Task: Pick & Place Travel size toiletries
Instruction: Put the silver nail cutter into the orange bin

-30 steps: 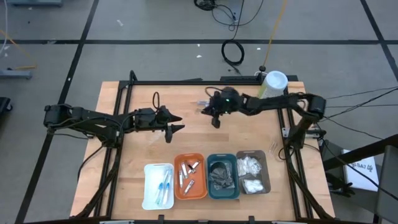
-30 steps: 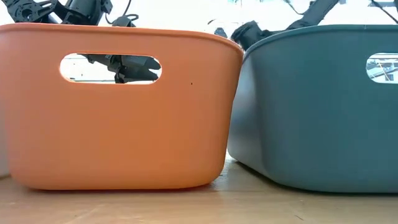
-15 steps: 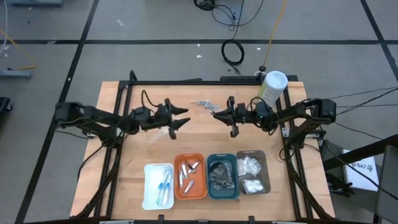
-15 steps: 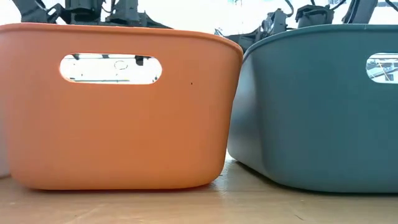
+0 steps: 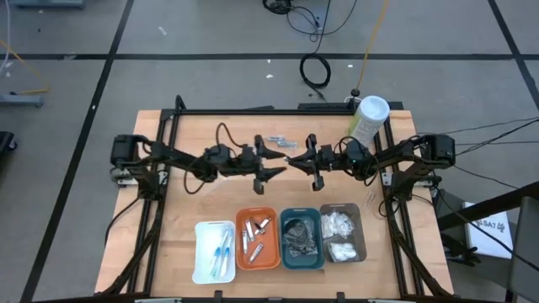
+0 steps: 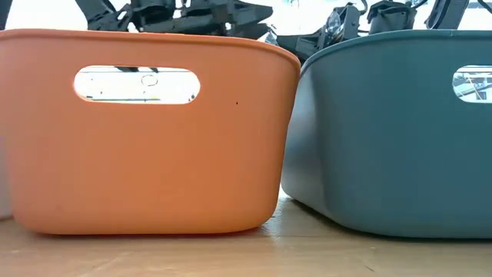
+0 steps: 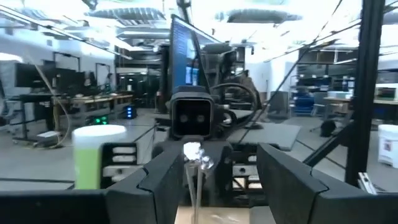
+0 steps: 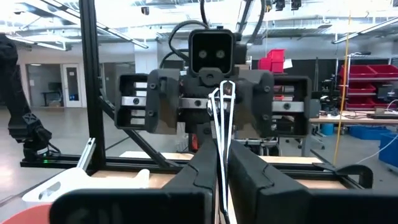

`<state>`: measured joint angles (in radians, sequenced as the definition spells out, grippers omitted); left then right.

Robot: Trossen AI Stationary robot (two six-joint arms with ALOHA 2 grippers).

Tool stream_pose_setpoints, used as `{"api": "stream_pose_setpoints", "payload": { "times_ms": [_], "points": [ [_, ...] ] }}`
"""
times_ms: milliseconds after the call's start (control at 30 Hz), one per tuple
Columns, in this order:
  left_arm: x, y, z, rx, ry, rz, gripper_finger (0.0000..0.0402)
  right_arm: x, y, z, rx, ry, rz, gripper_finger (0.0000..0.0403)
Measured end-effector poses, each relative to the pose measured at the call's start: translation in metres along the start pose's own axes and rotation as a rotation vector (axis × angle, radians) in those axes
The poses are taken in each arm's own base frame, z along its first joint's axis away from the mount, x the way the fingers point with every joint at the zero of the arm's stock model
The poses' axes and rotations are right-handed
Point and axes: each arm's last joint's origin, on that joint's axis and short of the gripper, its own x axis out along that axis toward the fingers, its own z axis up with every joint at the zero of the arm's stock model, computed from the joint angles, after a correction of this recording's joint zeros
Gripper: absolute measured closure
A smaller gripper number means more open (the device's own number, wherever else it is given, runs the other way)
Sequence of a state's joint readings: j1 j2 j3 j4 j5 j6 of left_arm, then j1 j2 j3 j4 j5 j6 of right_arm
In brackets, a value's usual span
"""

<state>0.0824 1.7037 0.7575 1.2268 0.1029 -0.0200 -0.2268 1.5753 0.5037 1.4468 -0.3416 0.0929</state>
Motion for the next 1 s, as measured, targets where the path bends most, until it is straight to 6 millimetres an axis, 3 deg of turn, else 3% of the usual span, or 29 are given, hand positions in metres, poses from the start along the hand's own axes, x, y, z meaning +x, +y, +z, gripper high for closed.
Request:
{"api": "stream_pose_setpoints", "payload": {
  "times_ms": [300,667,767,1000],
  "points": [
    [0.026,0.000,-0.010,-0.007,0.061,-0.012,0.0201,0.000,0.001,0.000,-0.004,0.002,0.028,0.0392],
    [0.027,0.000,-0.010,0.014,0.070,-0.010,0.0205,0.000,0.001,0.000,-0.004,0.002,0.029,0.0392],
    [0.027,0.000,-0.010,0.017,0.070,-0.011,0.0233,0.000,0.001,0.000,-0.003,0.003,0.030,0.0392],
    [0.026,0.001,-0.010,0.010,0.074,-0.032,0.0370,0.000,0.001,-0.002,-0.005,0.021,0.035,0.0393]
  ]
}}
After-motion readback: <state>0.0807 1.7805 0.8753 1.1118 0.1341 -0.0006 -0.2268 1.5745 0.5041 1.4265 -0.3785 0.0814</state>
